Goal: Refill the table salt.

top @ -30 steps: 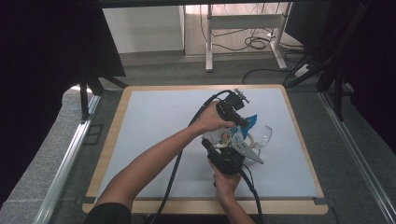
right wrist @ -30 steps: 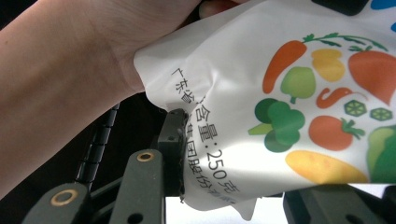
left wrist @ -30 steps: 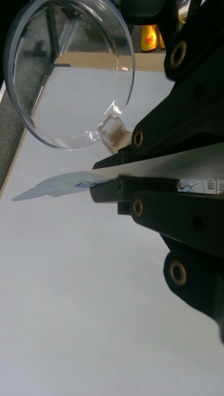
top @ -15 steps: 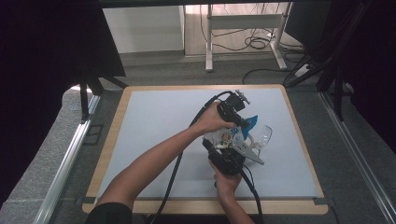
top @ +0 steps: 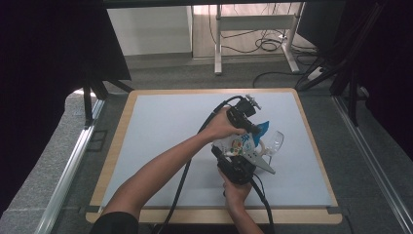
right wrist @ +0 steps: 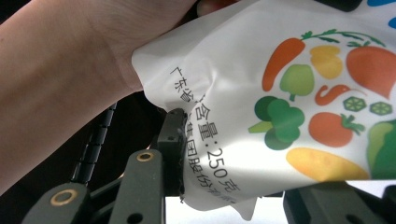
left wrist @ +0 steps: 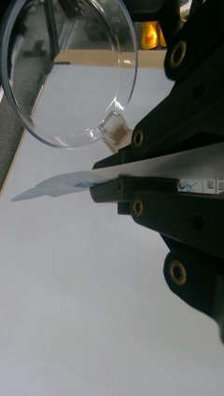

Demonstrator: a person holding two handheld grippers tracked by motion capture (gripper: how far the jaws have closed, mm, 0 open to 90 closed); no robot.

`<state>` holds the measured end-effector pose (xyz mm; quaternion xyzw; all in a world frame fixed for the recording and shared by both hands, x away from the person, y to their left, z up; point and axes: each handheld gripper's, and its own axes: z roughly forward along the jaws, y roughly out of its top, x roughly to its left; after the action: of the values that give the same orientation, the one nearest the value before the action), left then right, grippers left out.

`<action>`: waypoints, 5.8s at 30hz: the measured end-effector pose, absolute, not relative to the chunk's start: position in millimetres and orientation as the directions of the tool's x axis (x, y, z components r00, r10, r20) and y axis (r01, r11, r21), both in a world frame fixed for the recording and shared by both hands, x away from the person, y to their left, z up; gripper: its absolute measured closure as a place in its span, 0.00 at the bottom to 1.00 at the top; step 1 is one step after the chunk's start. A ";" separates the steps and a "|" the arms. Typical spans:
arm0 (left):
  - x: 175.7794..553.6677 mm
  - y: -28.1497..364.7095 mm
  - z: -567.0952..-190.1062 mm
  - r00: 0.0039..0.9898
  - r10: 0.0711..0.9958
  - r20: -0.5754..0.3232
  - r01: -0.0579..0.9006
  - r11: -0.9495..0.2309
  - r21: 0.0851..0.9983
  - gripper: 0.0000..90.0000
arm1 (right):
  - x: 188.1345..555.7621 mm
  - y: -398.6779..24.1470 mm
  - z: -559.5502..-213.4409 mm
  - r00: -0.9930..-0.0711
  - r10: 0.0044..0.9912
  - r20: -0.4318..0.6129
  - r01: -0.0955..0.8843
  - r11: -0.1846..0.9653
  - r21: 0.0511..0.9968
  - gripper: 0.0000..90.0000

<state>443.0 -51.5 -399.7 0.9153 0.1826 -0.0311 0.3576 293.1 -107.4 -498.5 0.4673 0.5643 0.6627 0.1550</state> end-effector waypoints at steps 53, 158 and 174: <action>445.1 -49.8 -401.4 0.926 0.325 -0.194 0.372 -0.683 0.628 1.00 | 295.2 -111.1 -500.9 -0.590 0.711 0.383 0.293 -0.253 0.922 0.65; 447.2 -54.0 -398.0 0.924 0.333 -0.188 0.373 -0.680 0.631 1.00 | 296.6 -110.1 -491.6 -0.575 0.716 0.395 0.388 -0.186 0.902 0.68; 446.3 -52.3 -399.1 0.923 0.336 -0.188 0.375 -0.675 0.636 1.00 | 295.8 -109.3 -492.0 -0.573 0.720 0.392 0.385 -0.185 0.904 0.69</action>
<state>446.3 -52.3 -399.1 0.9147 0.1944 -0.0276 0.3533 295.8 -109.3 -492.0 0.4428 0.6242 0.6298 0.1330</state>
